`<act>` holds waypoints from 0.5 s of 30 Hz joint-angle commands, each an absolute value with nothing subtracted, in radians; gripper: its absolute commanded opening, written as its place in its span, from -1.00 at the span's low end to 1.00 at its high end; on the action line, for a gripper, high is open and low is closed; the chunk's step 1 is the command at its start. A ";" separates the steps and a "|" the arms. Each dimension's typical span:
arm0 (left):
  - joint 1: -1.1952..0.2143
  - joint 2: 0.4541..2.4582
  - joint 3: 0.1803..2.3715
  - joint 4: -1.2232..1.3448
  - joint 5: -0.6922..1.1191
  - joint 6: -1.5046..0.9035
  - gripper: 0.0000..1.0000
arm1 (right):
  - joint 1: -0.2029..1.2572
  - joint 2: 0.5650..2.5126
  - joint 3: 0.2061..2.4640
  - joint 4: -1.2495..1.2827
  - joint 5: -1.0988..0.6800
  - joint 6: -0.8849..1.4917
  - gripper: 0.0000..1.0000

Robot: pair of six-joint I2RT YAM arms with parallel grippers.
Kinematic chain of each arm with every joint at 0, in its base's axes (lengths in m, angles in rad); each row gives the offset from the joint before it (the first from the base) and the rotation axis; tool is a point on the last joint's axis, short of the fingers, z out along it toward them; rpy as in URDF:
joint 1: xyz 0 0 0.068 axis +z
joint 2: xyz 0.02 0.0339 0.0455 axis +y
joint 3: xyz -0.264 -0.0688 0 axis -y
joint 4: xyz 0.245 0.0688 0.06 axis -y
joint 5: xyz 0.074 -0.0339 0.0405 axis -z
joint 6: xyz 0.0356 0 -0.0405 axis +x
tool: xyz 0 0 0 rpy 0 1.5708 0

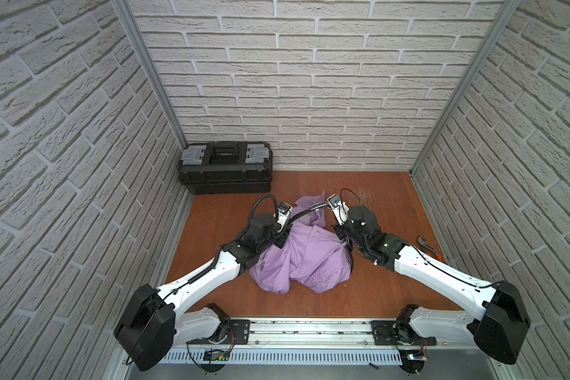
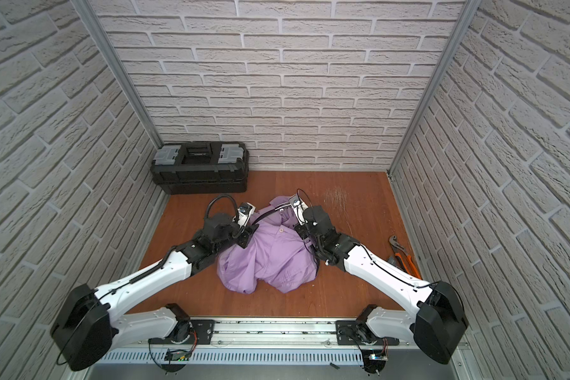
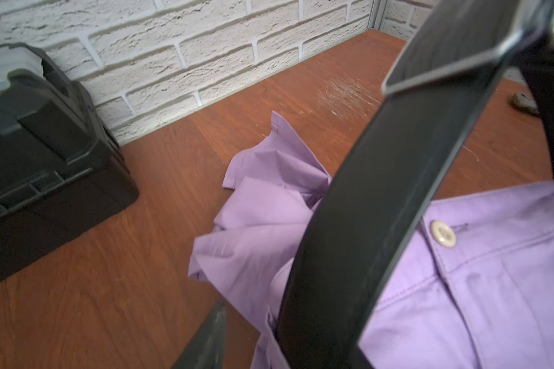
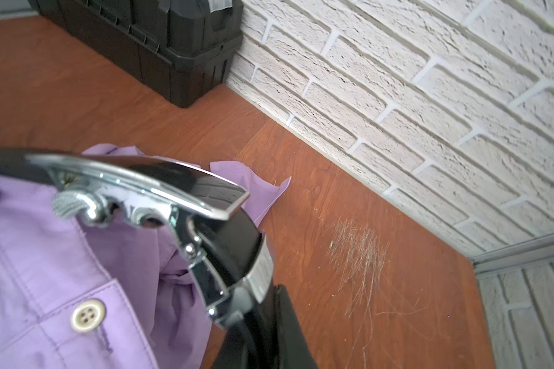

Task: Remove the belt from the trousers
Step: Adjust the trousers at the center of the board.

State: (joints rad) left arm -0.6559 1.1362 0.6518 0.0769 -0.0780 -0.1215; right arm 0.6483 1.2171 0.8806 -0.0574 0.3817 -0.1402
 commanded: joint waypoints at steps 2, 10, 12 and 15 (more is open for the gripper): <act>-0.640 1.044 0.555 0.086 -0.109 -0.195 0.24 | 0.627 1.179 0.874 0.049 0.379 -0.063 -0.95; -0.644 0.902 0.677 0.037 -0.065 0.011 0.64 | 0.626 1.235 0.974 -0.073 0.215 -0.112 -0.95; -0.644 0.940 0.739 -0.003 -0.025 0.061 0.63 | 0.627 1.244 0.988 -0.092 0.203 -0.116 -0.95; -0.654 1.038 0.826 -0.060 0.012 0.136 0.64 | 0.627 1.244 0.993 -0.095 0.186 -0.122 -0.95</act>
State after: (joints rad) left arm -0.6502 0.9745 0.7731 -0.0090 -0.0399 0.0280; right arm 0.6300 1.2549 0.9562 -0.1337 0.2245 -0.1238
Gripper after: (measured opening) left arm 0.818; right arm 0.105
